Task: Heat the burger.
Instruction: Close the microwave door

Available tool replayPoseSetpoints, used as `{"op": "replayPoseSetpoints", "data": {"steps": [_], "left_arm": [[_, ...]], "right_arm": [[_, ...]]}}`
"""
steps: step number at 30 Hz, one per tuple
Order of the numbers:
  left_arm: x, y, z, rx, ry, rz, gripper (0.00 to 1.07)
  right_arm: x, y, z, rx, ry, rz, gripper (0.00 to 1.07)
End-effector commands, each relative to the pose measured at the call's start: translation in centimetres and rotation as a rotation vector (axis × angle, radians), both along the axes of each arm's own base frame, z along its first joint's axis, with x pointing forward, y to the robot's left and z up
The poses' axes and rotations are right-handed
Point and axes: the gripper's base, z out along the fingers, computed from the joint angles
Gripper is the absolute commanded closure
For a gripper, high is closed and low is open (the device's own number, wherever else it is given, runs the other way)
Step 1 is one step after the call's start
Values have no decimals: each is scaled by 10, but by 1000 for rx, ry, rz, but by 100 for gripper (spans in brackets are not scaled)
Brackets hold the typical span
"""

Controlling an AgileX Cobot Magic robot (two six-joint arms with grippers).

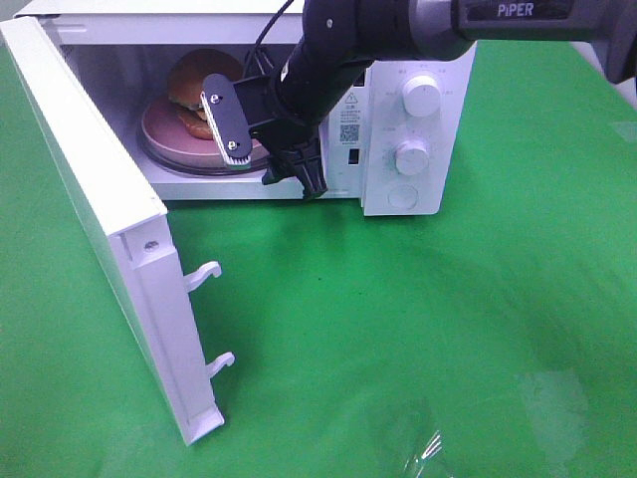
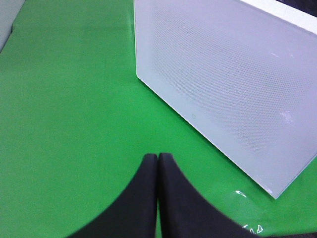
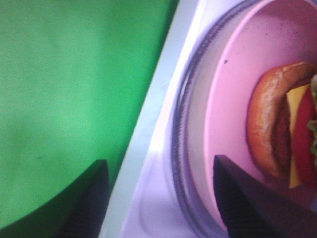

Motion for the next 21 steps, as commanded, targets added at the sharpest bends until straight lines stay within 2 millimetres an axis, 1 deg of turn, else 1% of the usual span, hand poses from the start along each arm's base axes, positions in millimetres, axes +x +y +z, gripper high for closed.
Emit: {"op": "replayPoseSetpoints", "data": {"steps": [1,2,3,5,8,9,10,12,15,16,17,18,20,21], "left_arm": [[-2,0,0,-6,-25,2,106],[-2,0,0,-6,-25,2,106],[-2,0,0,-6,-25,2,106],[-2,0,0,-6,-25,2,106],[-2,0,0,-6,-25,2,106],[-2,0,0,-6,-25,2,106],[-2,0,0,-6,-25,2,106],[-2,0,0,-6,-25,2,106],[-2,0,0,-6,-25,2,106],[-2,0,0,-6,-25,2,106],[-2,0,0,-6,-25,2,106],[-2,0,0,-6,-25,2,106],[-2,0,0,-6,-25,2,106],[-2,0,0,-6,-25,2,106]], "right_arm": [[-8,0,6,17,-2,0,42],[-13,-2,7,22,-4,-2,41],[-13,-2,7,22,-4,-2,41],[-22,-3,4,19,14,-3,39],[-27,-5,5,24,27,-14,38],[-35,-5,4,32,48,-19,36],[-35,-5,4,32,48,-19,36],[-47,-8,5,54,93,-50,32],[-51,-9,6,57,99,-53,32],[-56,-12,7,60,111,-66,31],[-56,-12,7,60,111,-66,31],[-64,-12,8,64,118,-69,31],[-67,-15,9,67,120,-74,31],[-73,-17,9,71,133,-86,31]]}}
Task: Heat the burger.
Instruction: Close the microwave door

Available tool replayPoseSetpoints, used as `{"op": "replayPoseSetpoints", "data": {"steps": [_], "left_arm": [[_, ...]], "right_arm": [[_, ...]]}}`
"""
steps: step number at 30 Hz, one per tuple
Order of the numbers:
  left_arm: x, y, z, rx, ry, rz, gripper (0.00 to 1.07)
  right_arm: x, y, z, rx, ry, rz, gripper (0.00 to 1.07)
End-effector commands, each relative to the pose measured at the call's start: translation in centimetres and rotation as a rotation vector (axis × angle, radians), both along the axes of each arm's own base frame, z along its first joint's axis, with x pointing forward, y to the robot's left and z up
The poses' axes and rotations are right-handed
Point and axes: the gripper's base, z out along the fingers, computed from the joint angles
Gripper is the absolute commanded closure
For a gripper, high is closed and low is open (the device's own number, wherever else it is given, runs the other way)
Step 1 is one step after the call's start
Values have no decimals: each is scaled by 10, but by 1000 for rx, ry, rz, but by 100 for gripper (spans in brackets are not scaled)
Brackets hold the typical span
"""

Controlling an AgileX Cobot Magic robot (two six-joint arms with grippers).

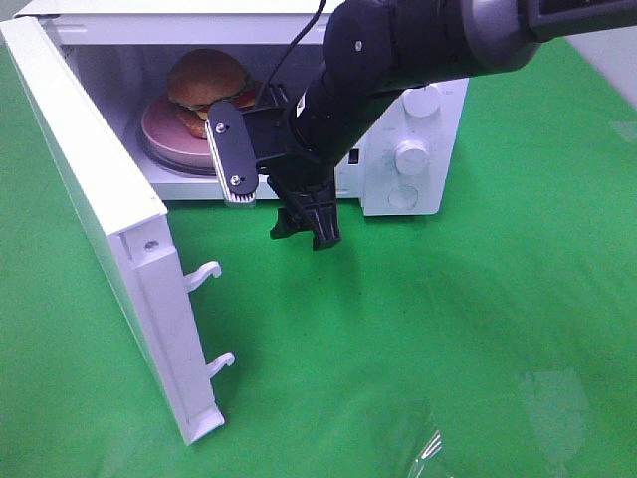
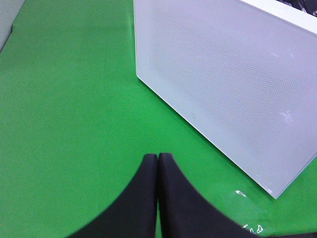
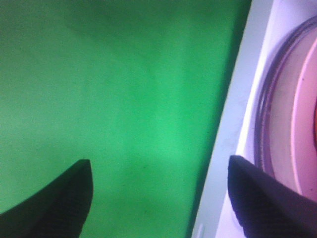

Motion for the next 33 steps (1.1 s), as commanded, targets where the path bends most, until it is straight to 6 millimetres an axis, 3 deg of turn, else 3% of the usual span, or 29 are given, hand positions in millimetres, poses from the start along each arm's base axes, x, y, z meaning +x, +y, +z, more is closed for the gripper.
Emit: {"op": "replayPoseSetpoints", "data": {"steps": [1,8,13,15,23,25,33], "left_arm": [[-2,0,0,-6,-25,2,106],[-2,0,0,-6,-25,2,106],[-2,0,0,-6,-25,2,106],[-2,0,0,-6,-25,2,106],[-2,0,0,-6,-25,2,106],[-2,0,0,-6,-25,2,106],[-2,0,0,-6,-25,2,106]], "right_arm": [[-9,-2,6,26,10,-24,31],[-38,-21,18,69,79,-128,31],[-48,-29,24,98,106,-183,31],[-61,-41,32,144,145,-273,31],[-81,-57,45,246,226,-450,31],[-95,-68,54,325,298,-594,31],[-116,-87,75,415,407,-811,31]]}}
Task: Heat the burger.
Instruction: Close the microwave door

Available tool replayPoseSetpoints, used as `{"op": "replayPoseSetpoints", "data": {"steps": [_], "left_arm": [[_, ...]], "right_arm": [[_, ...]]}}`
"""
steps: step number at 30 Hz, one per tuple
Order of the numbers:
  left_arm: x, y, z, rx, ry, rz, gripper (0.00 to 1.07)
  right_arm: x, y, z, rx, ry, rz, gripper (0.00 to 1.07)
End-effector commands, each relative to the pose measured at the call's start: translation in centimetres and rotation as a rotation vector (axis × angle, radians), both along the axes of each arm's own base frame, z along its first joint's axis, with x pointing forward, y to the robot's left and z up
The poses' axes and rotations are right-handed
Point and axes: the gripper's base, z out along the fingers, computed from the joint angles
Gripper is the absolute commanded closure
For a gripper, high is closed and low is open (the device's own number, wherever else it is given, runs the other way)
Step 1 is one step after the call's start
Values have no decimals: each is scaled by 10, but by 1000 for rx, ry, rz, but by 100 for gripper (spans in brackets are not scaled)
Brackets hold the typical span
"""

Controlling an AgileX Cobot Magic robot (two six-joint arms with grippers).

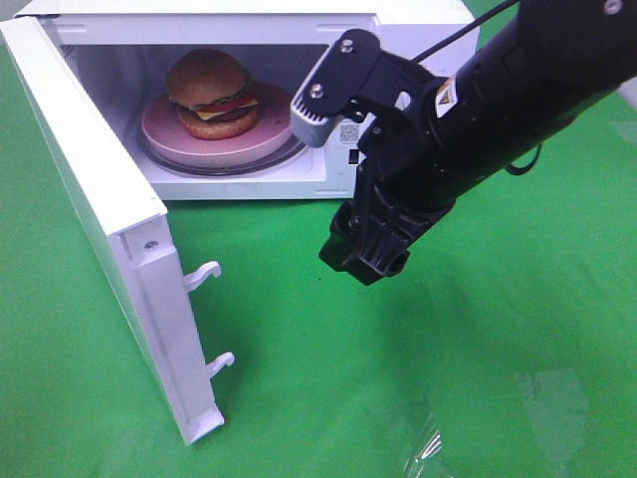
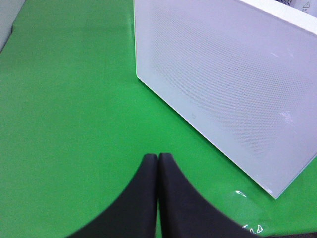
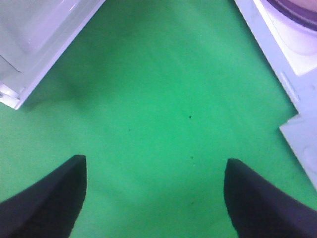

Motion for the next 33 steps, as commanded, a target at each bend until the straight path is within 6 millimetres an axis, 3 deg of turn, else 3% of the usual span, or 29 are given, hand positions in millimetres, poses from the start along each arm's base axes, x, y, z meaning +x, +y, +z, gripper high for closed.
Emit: {"op": "replayPoseSetpoints", "data": {"steps": [1,11,23,28,30,33], "left_arm": [[-2,0,0,-6,-25,2,106],[-2,0,0,-6,-25,2,106],[-2,0,0,-6,-25,2,106],[-2,0,0,-6,-25,2,106],[-2,0,0,-6,-25,2,106],[-2,0,0,-6,-25,2,106]], "right_arm": [[-18,-15,15,34,101,-138,31],[-48,-42,33,-80,242,-193,31],[-80,-70,69,-32,203,-236,31],[-90,-80,72,-14,174,-250,31],[-102,-98,67,-7,157,-310,31],[-104,-103,63,-7,163,-328,31]]}}
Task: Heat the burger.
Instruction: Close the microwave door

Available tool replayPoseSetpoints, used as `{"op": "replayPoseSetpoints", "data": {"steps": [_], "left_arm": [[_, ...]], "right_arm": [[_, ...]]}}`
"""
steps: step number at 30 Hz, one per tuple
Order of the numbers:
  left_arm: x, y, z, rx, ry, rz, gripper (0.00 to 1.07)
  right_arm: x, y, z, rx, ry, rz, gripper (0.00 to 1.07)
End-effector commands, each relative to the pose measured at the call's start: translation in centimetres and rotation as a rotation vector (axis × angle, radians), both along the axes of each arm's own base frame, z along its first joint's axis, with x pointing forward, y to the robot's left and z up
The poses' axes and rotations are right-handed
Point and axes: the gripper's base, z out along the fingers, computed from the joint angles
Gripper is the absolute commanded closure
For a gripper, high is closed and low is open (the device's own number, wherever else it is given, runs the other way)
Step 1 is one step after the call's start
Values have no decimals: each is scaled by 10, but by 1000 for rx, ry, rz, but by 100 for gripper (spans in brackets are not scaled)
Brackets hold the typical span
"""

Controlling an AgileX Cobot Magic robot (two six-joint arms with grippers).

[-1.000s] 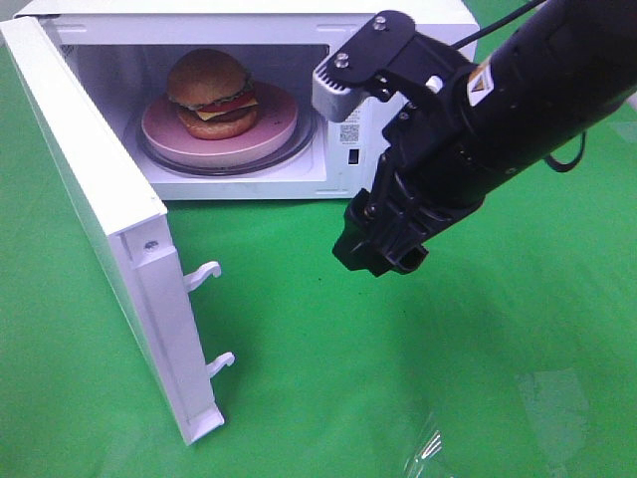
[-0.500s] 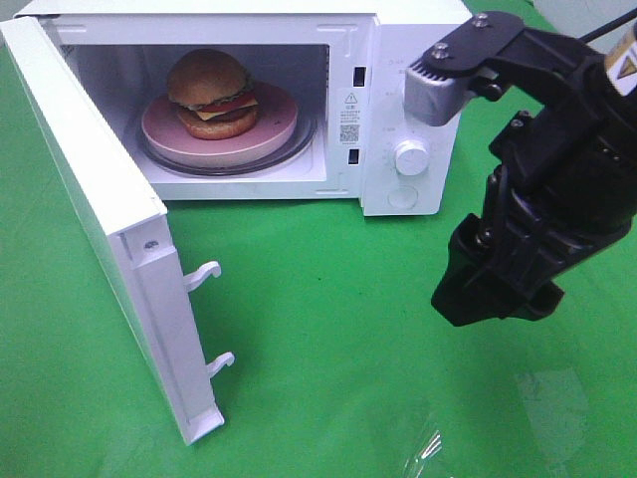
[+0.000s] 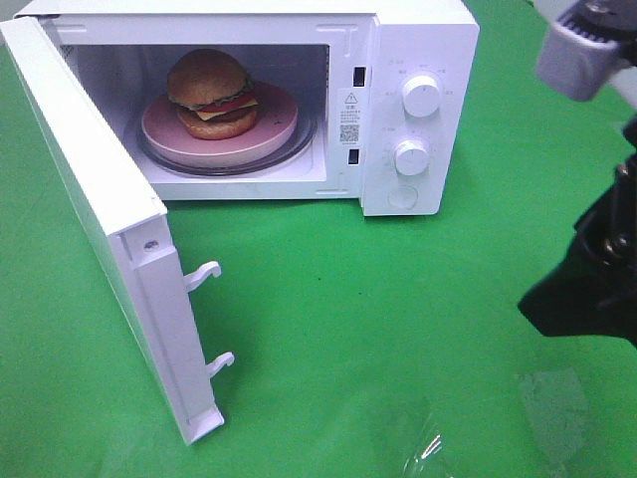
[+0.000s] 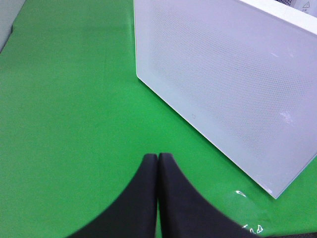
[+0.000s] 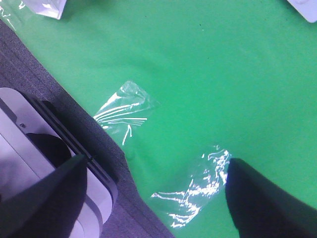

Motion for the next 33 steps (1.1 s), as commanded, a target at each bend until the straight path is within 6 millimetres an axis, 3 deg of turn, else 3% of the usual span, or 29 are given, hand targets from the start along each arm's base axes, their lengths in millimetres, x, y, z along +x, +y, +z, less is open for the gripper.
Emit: {"op": "replayPoseSetpoints", "data": {"steps": [1,9,11,16,18,21,27,33], "left_arm": [[-2,0,0,-6,-25,2,106],[-2,0,0,-6,-25,2,106],[-2,0,0,-6,-25,2,106],[-2,0,0,-6,-25,2,106],[-2,0,0,-6,-25,2,106],[-2,0,0,-6,-25,2,106],[-2,0,0,-6,-25,2,106],[-2,0,0,-6,-25,2,106]], "right_arm": [[-9,-26,-11,1,9,-111,31],[-30,-67,-12,54,-67,-297,29],[-48,-84,-7,110,-153,-393,26],[-63,-95,-6,139,-223,-462,24],[-83,-105,-10,196,-322,-556,24],[-88,-107,-12,214,-347,-581,24],[-116,-113,-27,287,-444,-714,27],[-125,-114,-27,313,-482,-739,29]]}}
